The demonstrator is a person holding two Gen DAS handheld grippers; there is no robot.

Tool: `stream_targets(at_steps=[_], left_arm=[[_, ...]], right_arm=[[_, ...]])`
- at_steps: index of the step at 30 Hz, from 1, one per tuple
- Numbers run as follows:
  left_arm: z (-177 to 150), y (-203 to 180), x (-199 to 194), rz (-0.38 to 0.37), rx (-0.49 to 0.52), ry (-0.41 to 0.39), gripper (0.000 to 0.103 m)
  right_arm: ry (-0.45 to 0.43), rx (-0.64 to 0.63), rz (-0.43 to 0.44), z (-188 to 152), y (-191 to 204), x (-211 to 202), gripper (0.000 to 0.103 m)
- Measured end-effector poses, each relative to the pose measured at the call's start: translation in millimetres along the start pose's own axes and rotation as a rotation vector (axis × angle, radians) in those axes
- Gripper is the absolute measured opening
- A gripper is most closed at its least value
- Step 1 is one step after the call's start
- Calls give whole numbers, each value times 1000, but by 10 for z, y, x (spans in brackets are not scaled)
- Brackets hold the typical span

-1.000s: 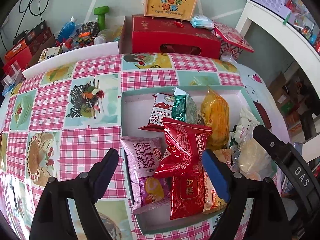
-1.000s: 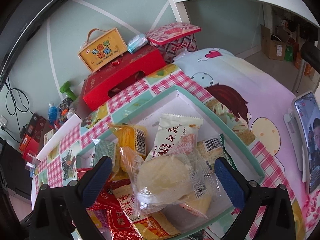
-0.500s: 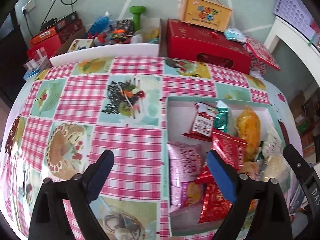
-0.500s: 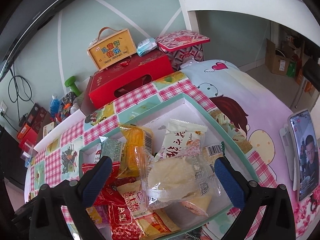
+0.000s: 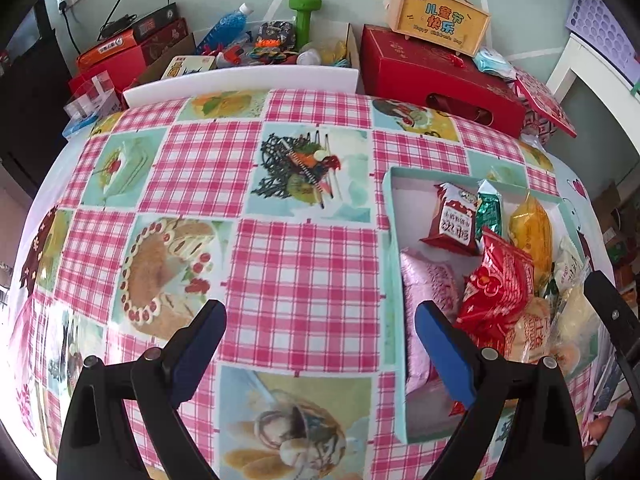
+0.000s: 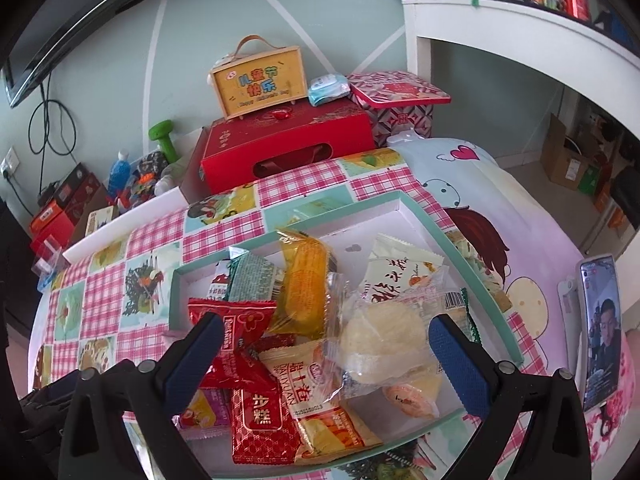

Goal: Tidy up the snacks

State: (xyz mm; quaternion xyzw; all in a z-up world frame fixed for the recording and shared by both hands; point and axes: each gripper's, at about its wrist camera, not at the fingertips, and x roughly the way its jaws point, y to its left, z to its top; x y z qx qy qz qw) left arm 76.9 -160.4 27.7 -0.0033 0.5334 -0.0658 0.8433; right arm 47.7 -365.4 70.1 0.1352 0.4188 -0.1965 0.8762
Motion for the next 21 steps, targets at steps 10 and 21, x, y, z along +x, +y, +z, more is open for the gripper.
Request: stream_targets(at_steps=[10,21], left_arm=[[-216,314,-60,26,-31,9,95],[-369,415,-167,47,-24,-14,95]], right_arm=[[3,-63,3,-140,214,-125,103],[-33,-93,41,-214,389,-313,103]])
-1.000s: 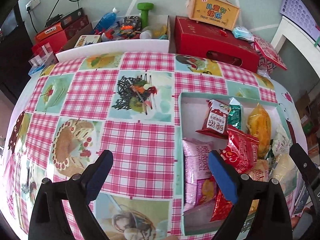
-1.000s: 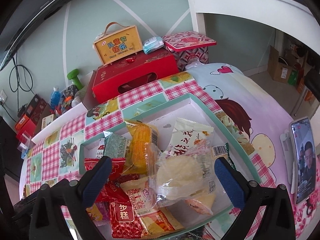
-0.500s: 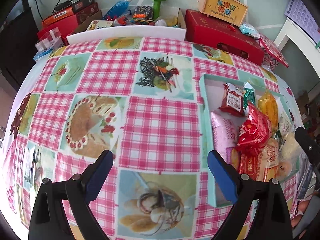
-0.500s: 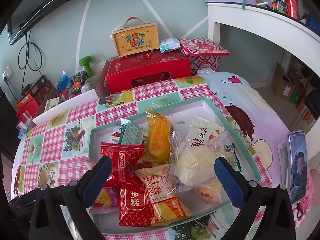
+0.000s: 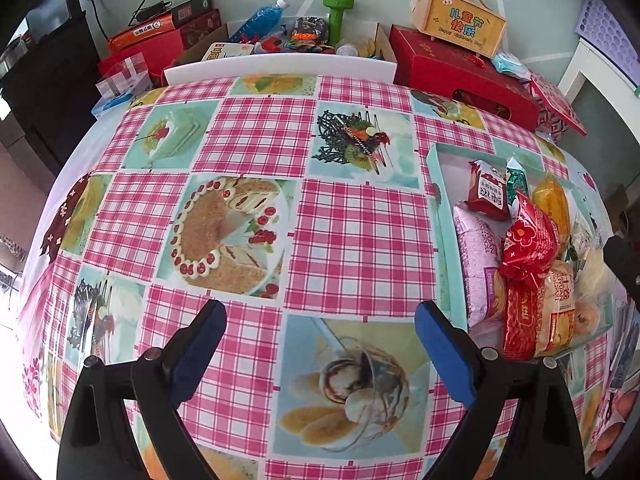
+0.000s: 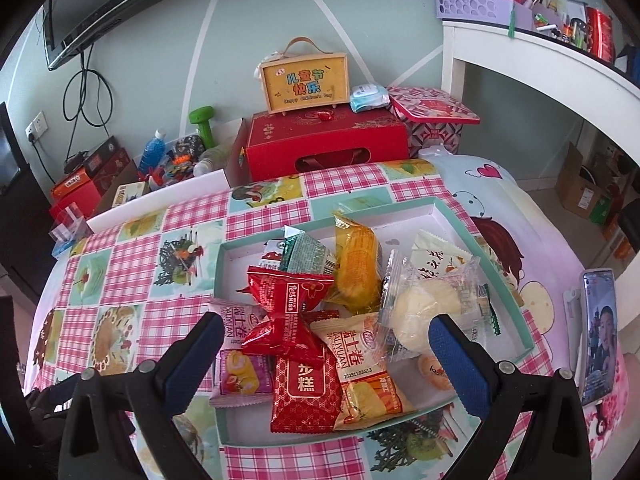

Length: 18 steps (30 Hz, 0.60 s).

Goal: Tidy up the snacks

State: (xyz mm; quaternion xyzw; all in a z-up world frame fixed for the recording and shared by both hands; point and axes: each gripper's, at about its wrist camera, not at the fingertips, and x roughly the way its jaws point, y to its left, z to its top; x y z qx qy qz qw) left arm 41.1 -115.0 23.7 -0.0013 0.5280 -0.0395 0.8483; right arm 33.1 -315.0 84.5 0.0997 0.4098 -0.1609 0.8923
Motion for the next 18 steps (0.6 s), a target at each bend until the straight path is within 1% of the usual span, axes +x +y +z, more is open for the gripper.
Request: stream_targets(at_steps=[7,15,18], left_arm=[[-134,31,-37,-10,12,5,95],[-217,107,-51,-7,3,13,95],[-270,138,-40,6,-1,21,95]], right_arm=[[-29,-27,-10,-95,74,-138,103],[-12,-60,-17,-302,177,-181,103],[-4,-71,-14,-387,215,-185,103]])
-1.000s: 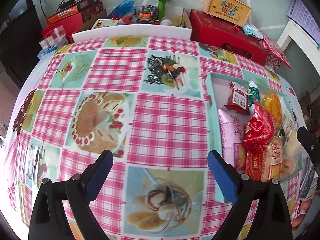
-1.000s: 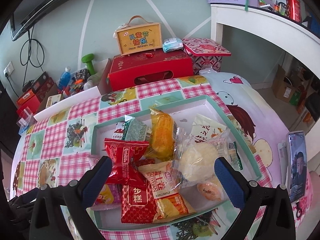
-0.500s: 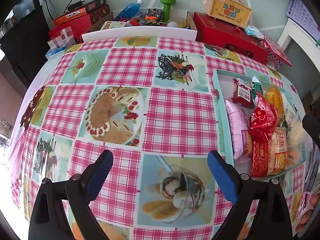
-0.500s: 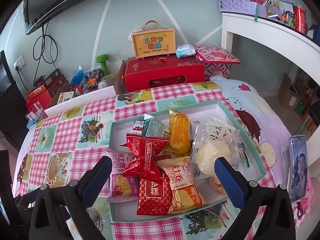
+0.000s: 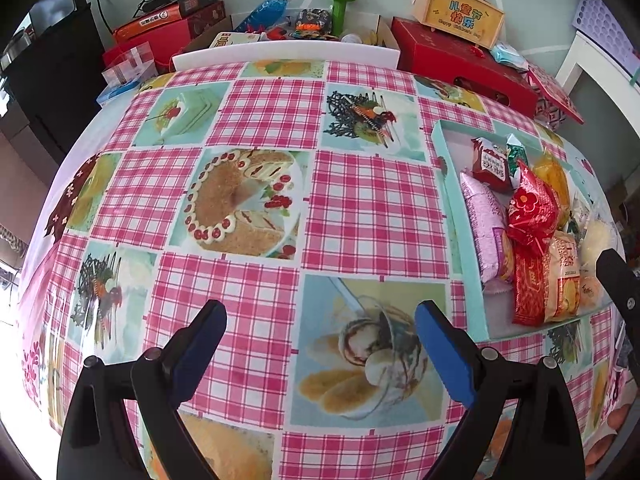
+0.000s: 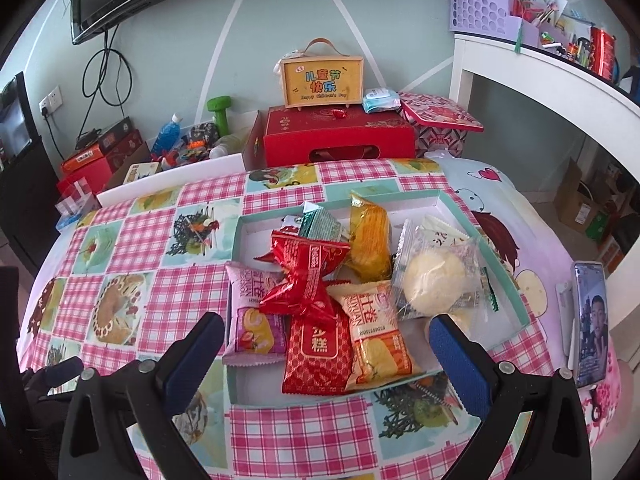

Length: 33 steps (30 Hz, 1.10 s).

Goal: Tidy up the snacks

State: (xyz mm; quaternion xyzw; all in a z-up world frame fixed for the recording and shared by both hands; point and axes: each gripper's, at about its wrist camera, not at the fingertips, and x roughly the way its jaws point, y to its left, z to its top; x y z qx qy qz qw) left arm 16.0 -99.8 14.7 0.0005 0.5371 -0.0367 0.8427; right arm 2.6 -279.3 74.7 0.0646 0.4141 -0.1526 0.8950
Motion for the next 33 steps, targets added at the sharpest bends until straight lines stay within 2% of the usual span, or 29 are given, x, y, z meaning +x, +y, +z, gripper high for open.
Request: stream_targets(at_steps=[13,21,33], left_arm=[[-198,107,21,44,-2,26,95],[-323,177,49,58,-9,49,95],[-357,159,49,67,4,53,95]], right_arm=[[73,-13,-23,-386,34,60,103],[118,27,-23,-550,-68,97,103],[137,12,-43,-602,-60,153,103]])
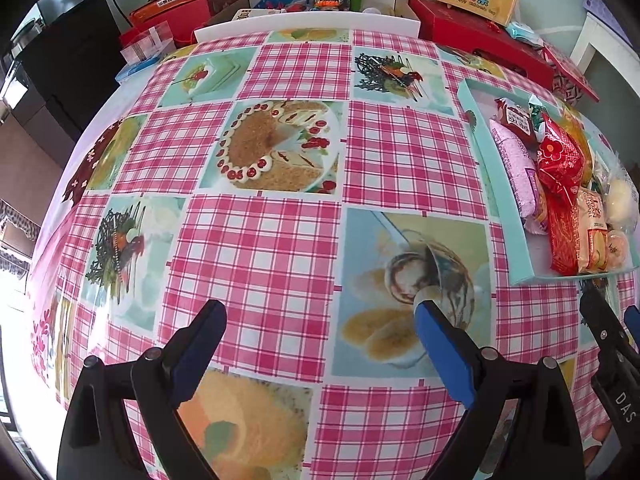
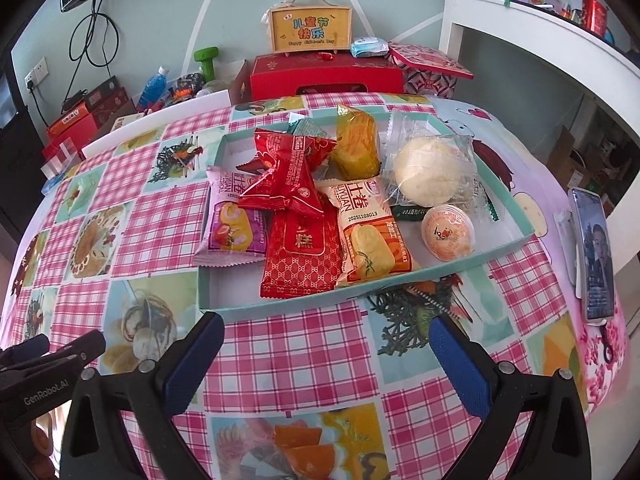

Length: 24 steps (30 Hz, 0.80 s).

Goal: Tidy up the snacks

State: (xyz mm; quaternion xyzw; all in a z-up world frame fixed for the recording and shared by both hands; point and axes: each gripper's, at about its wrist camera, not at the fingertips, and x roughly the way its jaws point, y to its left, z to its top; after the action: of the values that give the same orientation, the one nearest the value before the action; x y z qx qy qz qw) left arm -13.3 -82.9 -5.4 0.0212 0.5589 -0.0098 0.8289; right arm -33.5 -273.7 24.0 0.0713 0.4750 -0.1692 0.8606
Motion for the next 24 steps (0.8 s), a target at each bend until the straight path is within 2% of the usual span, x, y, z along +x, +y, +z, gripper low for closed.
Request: stream_targets(at_steps=[24], left_arm=[[23,-52,98,-16,23,43,95]], right_arm=[[43,4,3,-18,-37,107,103]])
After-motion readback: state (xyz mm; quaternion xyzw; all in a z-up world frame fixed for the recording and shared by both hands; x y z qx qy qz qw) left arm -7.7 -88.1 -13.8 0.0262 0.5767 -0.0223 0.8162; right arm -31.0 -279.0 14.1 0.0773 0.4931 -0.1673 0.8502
